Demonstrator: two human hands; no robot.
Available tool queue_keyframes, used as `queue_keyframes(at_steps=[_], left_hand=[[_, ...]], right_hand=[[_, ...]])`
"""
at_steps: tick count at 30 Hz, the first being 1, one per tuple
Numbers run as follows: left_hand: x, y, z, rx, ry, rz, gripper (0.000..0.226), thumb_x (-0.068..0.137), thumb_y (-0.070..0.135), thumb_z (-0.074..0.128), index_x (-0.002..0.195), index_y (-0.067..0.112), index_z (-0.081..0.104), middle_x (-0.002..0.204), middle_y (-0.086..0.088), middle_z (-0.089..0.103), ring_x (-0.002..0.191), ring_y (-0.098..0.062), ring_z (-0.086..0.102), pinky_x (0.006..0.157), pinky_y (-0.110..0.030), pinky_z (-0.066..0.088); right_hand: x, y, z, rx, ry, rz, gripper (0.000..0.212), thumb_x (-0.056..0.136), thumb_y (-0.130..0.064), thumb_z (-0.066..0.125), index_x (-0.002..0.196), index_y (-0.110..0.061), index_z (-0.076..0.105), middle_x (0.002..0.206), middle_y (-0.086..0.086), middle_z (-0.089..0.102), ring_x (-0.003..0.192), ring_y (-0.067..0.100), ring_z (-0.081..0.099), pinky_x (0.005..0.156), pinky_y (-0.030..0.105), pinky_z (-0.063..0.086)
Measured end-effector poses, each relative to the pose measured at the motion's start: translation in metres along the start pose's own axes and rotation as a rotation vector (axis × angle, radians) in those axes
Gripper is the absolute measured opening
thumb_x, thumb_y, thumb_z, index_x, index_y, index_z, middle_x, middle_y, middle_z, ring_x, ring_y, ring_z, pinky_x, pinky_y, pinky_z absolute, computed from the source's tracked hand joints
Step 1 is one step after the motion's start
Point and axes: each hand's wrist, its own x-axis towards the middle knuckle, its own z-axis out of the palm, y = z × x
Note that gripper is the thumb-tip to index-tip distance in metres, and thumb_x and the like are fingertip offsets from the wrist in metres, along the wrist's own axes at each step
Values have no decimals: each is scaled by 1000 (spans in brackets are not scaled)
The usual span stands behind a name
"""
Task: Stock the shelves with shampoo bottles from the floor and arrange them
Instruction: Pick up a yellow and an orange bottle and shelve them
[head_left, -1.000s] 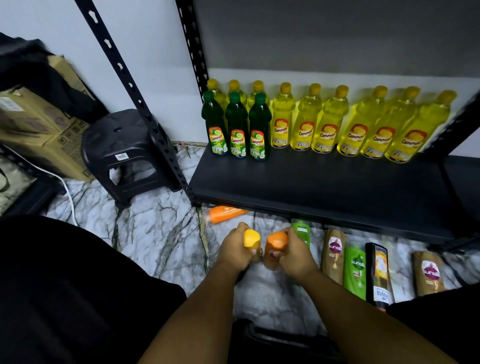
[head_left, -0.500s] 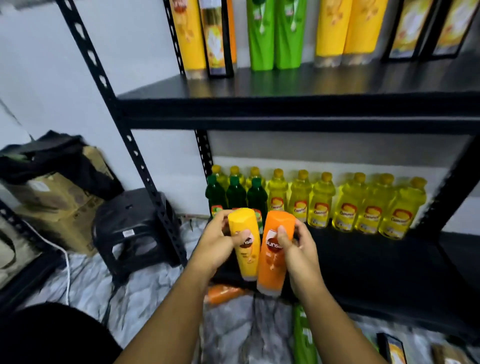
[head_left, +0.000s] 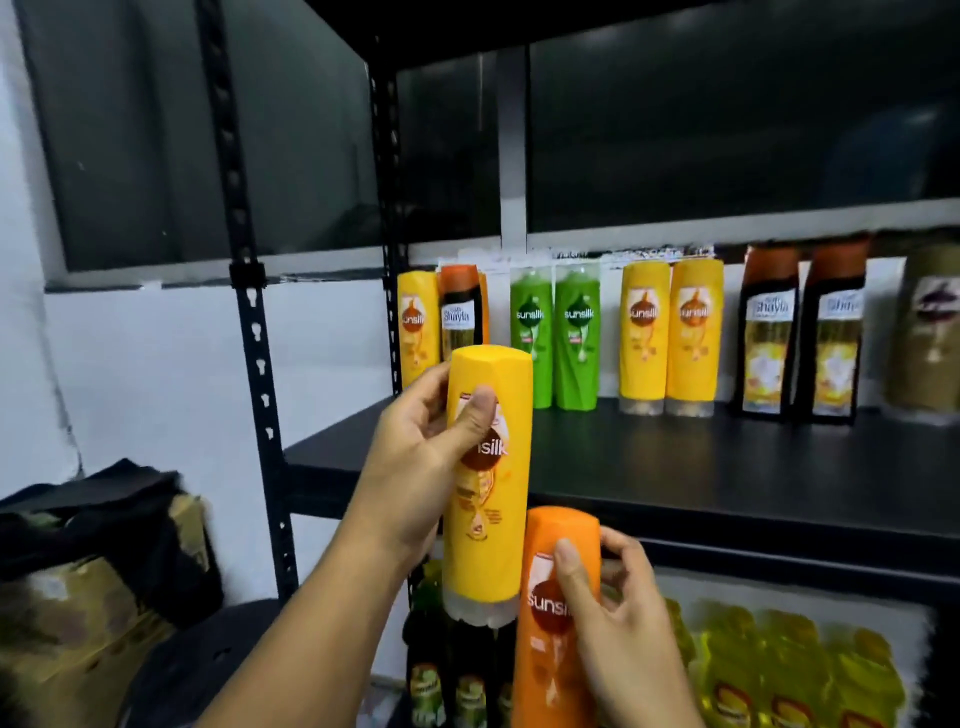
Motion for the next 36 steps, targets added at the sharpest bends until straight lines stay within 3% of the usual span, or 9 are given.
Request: queue_keyframes(at_steps=[2, 5, 14, 21, 24, 27, 29, 32, 36], left_hand=[[9, 12, 0, -21, -28, 16, 42, 86, 37, 65, 125, 20, 64, 112, -4, 76, 106, -22, 73, 86, -42, 61], [17, 18, 2, -52, -32, 13, 41, 87, 36, 65, 125, 21, 65, 113, -4, 76, 105, -22, 74, 84, -40, 60], [57, 38, 24, -136, -8, 76, 33, 92, 30, 66, 124, 21, 64, 112, 1, 76, 104, -20, 74, 82, -39, 61], [104, 31, 37, -76, 33, 63, 19, 98, 33, 63, 117, 37, 61, 104, 16, 76, 93, -7, 75, 71, -31, 61], [113, 14, 39, -79, 76, 3, 34, 98, 34, 64, 131, 30, 58, 112, 7, 76, 96, -12, 75, 77, -37, 63], [119, -4, 35, -56, 55, -6, 35, 96, 41, 63, 130, 37, 57, 116, 10, 74, 104, -14, 74, 90, -48, 60], [120, -15, 27, 57, -29, -22, 52, 90, 47, 67, 138, 41, 49, 126, 13, 69, 115, -15, 69, 97, -50, 57], [117, -33, 10, 298, -241, -106, 84, 77, 49, 77, 148, 43, 32, 136, 14, 60, 125, -12, 59, 106, -49, 50], [126, -38, 7, 388, -345, -181, 80, 83, 39, 77, 148, 39, 30, 133, 16, 57, 126, -11, 55, 110, -42, 45]], right_hand=[[2, -10, 2, -6, 22, -19, 53, 67, -60, 68, 112, -33, 56, 94, -11, 75, 80, 4, 73, 75, 31, 58], [8, -39, 2, 12, 20, -125, 49, 69, -58, 68, 109, -33, 56, 94, -18, 76, 84, 3, 73, 84, 38, 58], [66, -154, 3, 131, -13, -402, 34, 83, -51, 67, 112, -35, 56, 107, -8, 75, 96, 13, 74, 85, 47, 60], [122, -184, 8, -30, 31, -539, 34, 88, -58, 63, 115, -43, 49, 118, -12, 66, 106, 8, 67, 89, 42, 59], [138, -171, 9, -86, 9, -490, 38, 87, -61, 62, 117, -44, 48, 121, -13, 64, 108, 11, 66, 91, 46, 58], [149, -148, 3, -105, -36, -416, 55, 84, -62, 62, 131, -41, 43, 127, -12, 63, 113, 12, 64, 96, 47, 55], [151, -133, -6, -202, -159, -330, 68, 81, -60, 66, 140, -41, 37, 133, -11, 60, 116, 12, 61, 101, 45, 52], [149, -113, -21, -454, -391, -167, 70, 85, -46, 72, 141, -42, 30, 129, -19, 54, 111, 2, 55, 99, 26, 48], [173, -99, -21, -621, -346, -94, 74, 89, -40, 73, 148, -35, 29, 143, -11, 50, 119, 10, 49, 110, 36, 39]])
